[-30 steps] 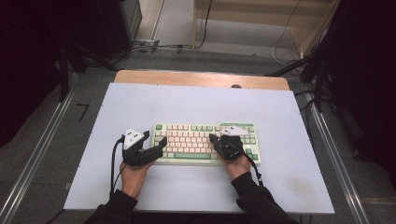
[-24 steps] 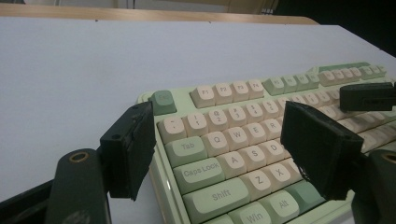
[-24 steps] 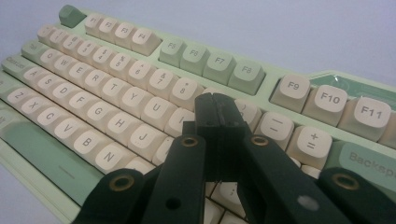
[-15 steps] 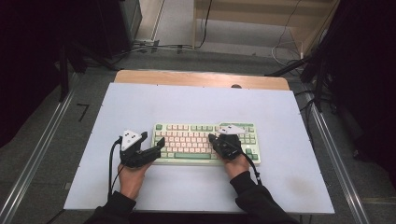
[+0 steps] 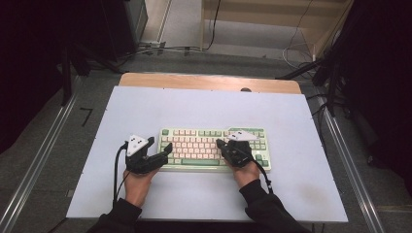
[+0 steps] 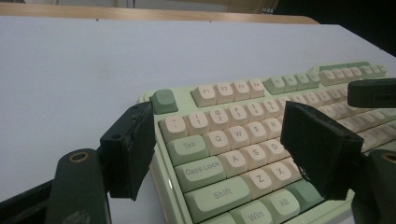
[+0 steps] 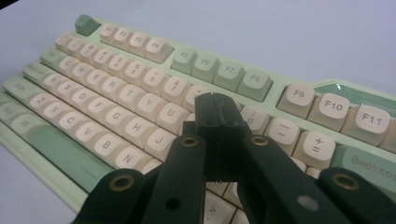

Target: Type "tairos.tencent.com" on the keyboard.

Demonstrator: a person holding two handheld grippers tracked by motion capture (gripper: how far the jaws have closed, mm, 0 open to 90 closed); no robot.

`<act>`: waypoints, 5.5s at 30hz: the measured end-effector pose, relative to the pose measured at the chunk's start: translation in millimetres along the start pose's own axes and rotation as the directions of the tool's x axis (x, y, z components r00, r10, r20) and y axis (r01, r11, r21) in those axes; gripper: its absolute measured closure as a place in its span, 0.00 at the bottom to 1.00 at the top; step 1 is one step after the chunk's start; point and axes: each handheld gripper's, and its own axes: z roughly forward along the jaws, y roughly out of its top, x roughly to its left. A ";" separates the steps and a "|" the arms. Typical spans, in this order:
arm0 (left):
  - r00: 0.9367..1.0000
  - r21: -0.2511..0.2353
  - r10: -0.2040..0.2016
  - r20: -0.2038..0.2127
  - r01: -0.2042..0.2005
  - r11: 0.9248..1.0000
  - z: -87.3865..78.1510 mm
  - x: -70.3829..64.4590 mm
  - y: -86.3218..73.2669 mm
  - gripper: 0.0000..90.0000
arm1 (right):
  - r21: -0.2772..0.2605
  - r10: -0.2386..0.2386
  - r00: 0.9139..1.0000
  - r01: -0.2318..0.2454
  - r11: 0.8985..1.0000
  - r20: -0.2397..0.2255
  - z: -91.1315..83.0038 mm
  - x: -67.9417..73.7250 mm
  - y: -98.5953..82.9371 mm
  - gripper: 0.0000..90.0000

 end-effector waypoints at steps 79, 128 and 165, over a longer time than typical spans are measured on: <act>0.999 0.006 0.022 0.042 -0.022 1.000 12.0 -9.7 4.1 0.30 | 0.011 -0.069 0.995 0.070 0.997 -0.078 -3.2 20.3 -15.7 0.98; 0.998 -0.009 0.018 0.059 -0.017 1.000 -1.9 -6.4 2.3 0.30 | -0.055 0.020 0.997 -0.024 0.998 -0.070 -20.8 -1.3 -10.2 0.26; 0.996 -0.055 0.040 -0.077 -0.044 0.998 -40.8 20.8 -18.6 0.29 | -0.111 0.089 0.994 -0.081 0.991 0.066 -79.7 -55.2 -40.4 0.21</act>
